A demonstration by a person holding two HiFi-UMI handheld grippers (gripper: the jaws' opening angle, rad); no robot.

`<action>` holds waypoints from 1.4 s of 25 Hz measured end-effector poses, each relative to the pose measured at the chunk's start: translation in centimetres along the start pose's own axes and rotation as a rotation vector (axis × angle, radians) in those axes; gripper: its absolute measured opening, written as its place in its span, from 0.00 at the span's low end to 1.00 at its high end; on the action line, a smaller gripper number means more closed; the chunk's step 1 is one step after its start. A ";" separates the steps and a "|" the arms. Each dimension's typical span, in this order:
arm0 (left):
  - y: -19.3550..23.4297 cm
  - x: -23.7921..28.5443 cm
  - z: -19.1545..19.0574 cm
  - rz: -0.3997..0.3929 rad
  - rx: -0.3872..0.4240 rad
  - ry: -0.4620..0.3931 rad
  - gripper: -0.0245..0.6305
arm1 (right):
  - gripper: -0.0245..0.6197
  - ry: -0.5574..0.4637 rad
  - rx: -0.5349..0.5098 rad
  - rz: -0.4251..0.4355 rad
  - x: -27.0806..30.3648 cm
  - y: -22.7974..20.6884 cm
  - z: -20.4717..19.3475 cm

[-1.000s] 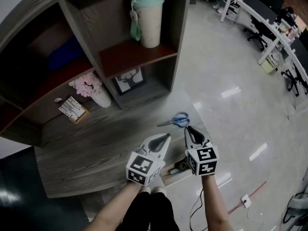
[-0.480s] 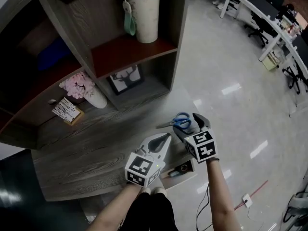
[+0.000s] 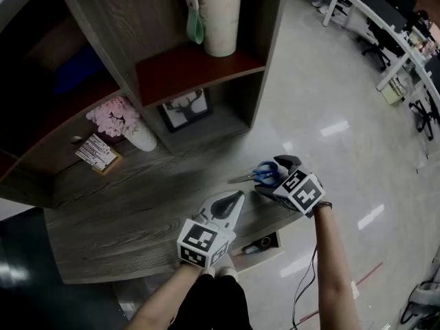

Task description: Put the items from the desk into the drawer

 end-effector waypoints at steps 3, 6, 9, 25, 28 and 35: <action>0.2 0.2 -0.1 0.004 -0.005 0.000 0.05 | 0.65 0.020 -0.024 0.016 0.6 -0.2 0.0; 0.1 0.3 0.0 0.004 -0.008 -0.004 0.05 | 0.65 0.037 -0.019 0.029 1.1 -0.6 0.0; 0.1 0.4 0.1 0.005 -0.010 -0.009 0.05 | 0.65 0.044 0.030 0.057 1.2 -1.0 -0.1; -0.4 -1.2 -0.7 0.014 -0.022 0.002 0.05 | 0.54 0.064 0.041 0.019 0.8 -0.1 -0.3; -0.5 -1.8 -0.6 0.020 -0.025 0.003 0.05 | 0.54 0.072 0.046 0.017 0.4 0.4 -0.6; -1.2 -2.9 -0.5 0.025 -0.032 0.002 0.05 | 0.53 -0.002 0.121 0.014 -1.4 1.6 -0.6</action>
Point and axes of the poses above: the fingertips, and each gripper's own axes: x forward along the fingers, y to its left, z out of its top, the point moved 7 cm from there along -x, backward along the fingers, and after that the axes turned 2 degrees about -y, right-handed, at the moved point
